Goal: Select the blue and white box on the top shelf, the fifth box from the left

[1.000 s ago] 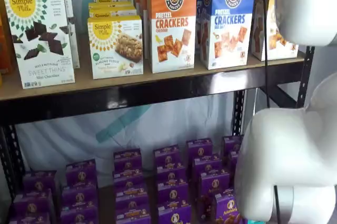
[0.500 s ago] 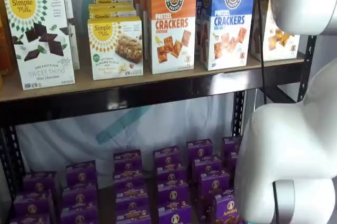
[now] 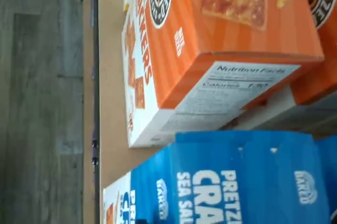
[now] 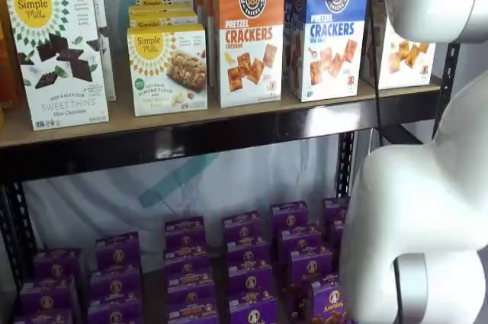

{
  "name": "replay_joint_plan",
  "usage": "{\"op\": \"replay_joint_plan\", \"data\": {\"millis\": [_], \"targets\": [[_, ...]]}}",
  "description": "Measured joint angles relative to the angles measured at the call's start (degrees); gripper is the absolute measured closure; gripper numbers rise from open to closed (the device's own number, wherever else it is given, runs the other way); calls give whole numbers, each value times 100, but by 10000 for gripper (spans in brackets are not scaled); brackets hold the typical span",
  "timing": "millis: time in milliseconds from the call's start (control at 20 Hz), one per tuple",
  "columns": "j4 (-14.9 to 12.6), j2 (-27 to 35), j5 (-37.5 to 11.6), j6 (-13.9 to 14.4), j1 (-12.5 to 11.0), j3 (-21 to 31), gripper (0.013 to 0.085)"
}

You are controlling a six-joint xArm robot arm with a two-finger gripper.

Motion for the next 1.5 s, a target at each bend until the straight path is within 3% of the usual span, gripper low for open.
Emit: {"op": "replay_joint_plan", "data": {"millis": [300, 650, 1050, 1300, 1500], "targets": [[-238, 317, 617, 39, 39, -515, 130], [-599, 283, 693, 43, 177, -482, 130], [-707, 280, 821, 71, 245, -449, 130], [-634, 288, 893, 66, 205, -471, 290], [-642, 289, 918, 59, 197, -487, 330]]}}
